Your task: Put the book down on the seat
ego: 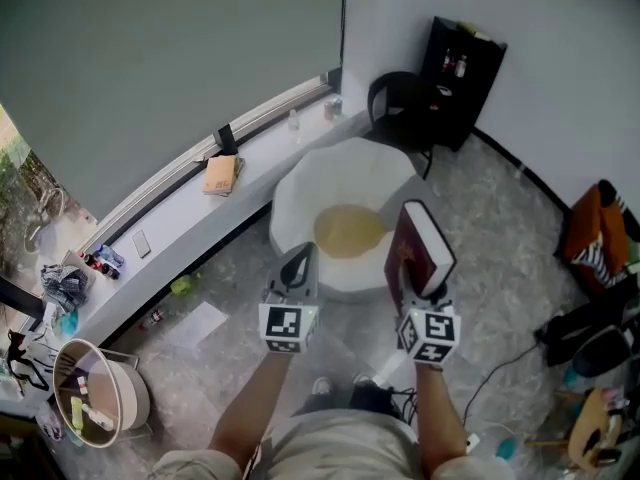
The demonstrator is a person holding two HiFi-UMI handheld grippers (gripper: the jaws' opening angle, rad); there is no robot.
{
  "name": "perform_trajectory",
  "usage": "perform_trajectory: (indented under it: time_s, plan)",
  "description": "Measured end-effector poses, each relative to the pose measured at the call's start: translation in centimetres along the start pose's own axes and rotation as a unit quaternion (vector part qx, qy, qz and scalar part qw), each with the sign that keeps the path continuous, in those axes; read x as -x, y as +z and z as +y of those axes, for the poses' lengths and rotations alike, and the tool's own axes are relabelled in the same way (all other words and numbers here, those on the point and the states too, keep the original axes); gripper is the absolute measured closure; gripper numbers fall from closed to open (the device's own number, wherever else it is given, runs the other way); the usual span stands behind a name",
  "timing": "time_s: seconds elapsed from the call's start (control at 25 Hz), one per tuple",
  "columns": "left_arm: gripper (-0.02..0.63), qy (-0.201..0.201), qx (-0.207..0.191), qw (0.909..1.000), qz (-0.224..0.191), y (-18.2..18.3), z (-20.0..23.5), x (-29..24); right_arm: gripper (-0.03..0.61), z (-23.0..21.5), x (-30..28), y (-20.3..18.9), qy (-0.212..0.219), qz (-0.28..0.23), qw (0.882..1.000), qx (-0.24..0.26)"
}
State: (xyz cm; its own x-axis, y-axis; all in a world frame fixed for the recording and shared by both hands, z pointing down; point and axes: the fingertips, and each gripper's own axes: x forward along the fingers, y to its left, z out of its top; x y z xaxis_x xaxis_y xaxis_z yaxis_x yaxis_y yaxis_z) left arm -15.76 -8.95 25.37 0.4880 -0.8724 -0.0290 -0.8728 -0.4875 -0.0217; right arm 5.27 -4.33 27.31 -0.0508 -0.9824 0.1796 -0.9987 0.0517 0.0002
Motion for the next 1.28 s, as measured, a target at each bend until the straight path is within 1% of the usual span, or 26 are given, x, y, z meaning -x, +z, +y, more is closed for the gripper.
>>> perform_trajectory:
  time_s: [0.2, 0.36, 0.6, 0.76, 0.88, 1.12, 1.28]
  plan:
    - [0.607, -0.004, 0.0, 1.0, 0.007, -0.9, 0.5, -3.5, 0.356, -1.6, -3.3, -0.7, -0.003, 0.008, 1.0, -0.008]
    - [0.608, -0.007, -0.004, 0.9999, 0.011, -1.7, 0.7, -7.6, 0.356, -3.4, -7.3, -1.1, -0.002, 0.011, 1.0, -0.015]
    - [0.607, -0.029, -0.012, 0.9993, 0.021, -2.2, 0.6, -16.9, 0.356, -7.1, -14.8, -0.6, 0.0, 0.02, 0.999, -0.025]
    - [0.608, -0.03, -0.006, 0.9993, 0.023, -1.9, 0.0, -22.8, 0.356, -10.2, -19.4, 0.1, 0.002, 0.031, 0.999, -0.029]
    - [0.608, -0.032, -0.006, 0.999, 0.031, -2.6, -0.3, -26.6, 0.356, -12.2, -22.7, 0.0, 0.002, 0.042, 0.998, -0.036]
    - [0.609, -0.027, -0.003, 0.9976, 0.063, -5.8, -0.5, -32.4, 0.356, -15.2, -28.0, -2.9, 0.009, 0.079, 0.995, -0.054]
    - [0.607, -0.026, -0.002, 0.9959, 0.087, -8.9, -0.8, -34.2, 0.356, -16.3, -30.1, -6.5, 0.013, 0.117, 0.991, -0.066]
